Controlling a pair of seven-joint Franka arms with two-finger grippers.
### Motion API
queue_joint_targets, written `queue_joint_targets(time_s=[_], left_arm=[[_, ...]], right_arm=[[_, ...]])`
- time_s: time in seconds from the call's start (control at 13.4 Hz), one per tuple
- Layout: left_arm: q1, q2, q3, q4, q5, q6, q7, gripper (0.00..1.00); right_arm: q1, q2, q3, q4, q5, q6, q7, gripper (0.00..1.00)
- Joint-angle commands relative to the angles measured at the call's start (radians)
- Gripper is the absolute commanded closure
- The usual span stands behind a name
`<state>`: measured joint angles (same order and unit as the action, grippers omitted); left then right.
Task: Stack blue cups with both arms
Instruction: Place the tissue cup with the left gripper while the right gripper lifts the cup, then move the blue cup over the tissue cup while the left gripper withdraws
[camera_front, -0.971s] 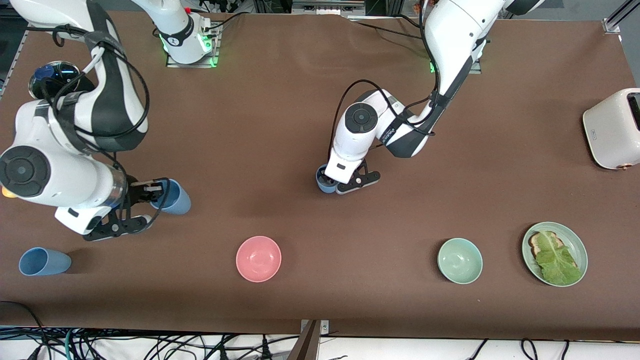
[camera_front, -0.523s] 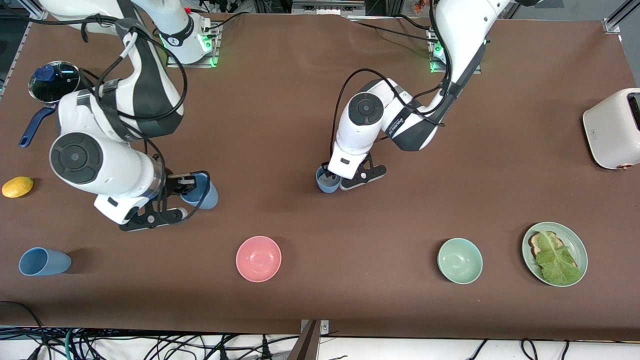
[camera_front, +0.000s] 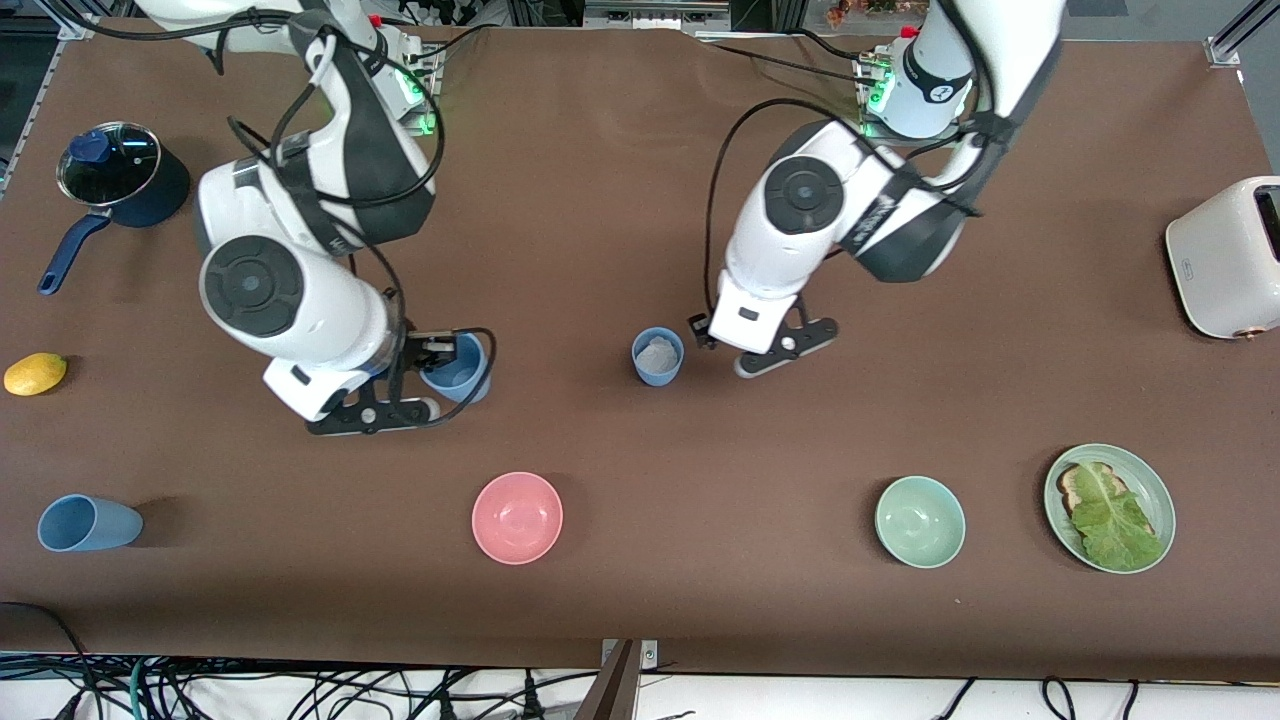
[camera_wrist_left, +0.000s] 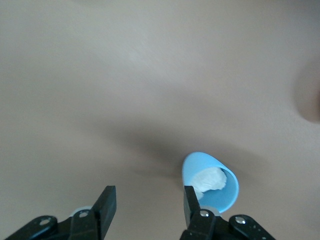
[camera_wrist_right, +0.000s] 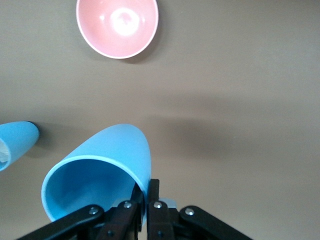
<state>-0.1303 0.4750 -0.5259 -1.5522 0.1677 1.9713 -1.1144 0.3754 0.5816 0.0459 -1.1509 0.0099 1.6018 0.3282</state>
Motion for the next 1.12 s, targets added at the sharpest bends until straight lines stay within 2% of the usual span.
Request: queue_joint_targets(time_s=[0.0,0.22,0.45,0.75,0.82,1.05], left_arm=[[0.081,-0.022,-0.034,0.088,0.013,-0.145,0.132,0.37],[0.164,-0.024,-0.034,0.2,-0.028,-0.297,0.311,0.34],[0.239,-0.024,-0.034,0.288,-0.027,-0.423,0.488,0.32],[0.342,-0.024,-0.029,0.346,-0.02,-0.517,0.744,0.31],[0.345,-0.042,-0.017,0.346,-0.014,-0.529,0.822,0.31],[0.339,-0.099,0.119,0.345,-0.02,-0.529,1.028,0.31]], right_arm=[[0.055,-0.013,-0.004,0.013,0.013,0.01,0.096,1.0],[0.094,-0.011,-0.004,0.023,0.016,0.009,0.153,1.0],[0.122,-0.013,-0.003,0.034,0.076,0.004,0.21,1.0],[0.198,-0.005,-0.004,0.037,0.076,0.05,0.299,1.0],[0.227,0.0,-0.009,0.037,0.074,0.076,0.324,1.0],[0.293,0.036,-0.017,0.034,0.065,0.163,0.39,1.0]])
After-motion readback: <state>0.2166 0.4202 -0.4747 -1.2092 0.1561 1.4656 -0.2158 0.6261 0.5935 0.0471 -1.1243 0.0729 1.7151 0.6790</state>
